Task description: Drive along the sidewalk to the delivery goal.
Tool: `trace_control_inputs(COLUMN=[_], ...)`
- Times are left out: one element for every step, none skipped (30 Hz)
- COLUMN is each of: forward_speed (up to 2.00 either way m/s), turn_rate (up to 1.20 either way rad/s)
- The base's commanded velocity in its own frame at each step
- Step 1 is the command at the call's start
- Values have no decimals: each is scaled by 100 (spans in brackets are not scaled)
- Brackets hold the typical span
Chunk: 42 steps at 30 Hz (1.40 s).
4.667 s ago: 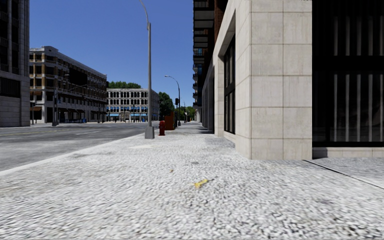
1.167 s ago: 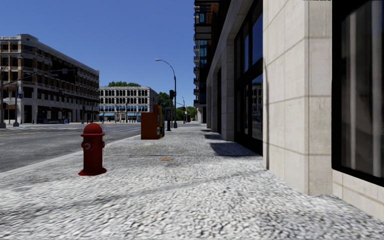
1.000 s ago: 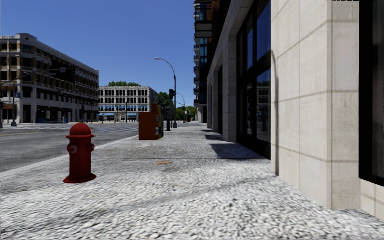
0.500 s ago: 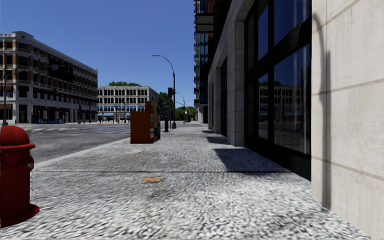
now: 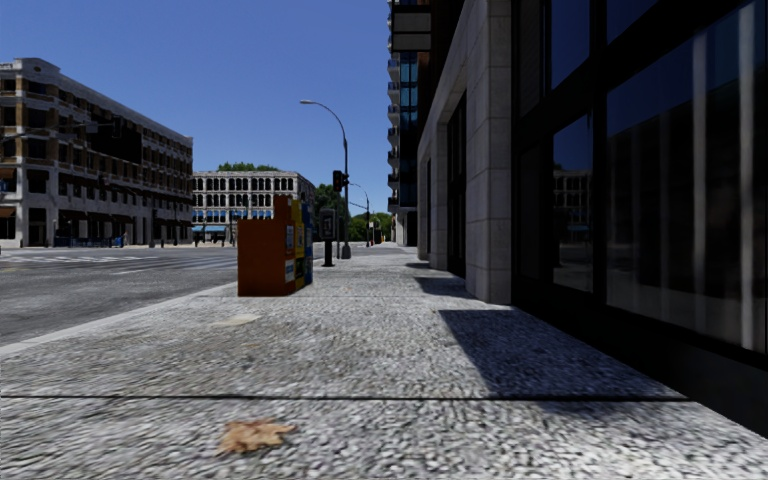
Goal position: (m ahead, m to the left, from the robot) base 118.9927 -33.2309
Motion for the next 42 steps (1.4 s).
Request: trace_control_inputs(forward_speed=[200, 200, 200, 200, 200, 200, 200, 200, 200, 200, 200, 200, 200, 200, 200, 200, 200, 200, 200, 200, 200, 200, 200, 200, 200, 200, 200, 200, 200, 200, 200, 200, 200, 200, 200, 200, 200, 200, 200, 200, 200, 200], turn_rate=[0, 0, 0, 0, 0, 0, 0, 0, 0, 0, 0, 0, 0, 0, 0, 0, 0, 0, 0, 0, 0, 0, 0, 0, 0, 0, 0, 0, 0, 0, 0, 0, 0, 0, 0, 0, 0, 0, 0, 0, 0, 0])
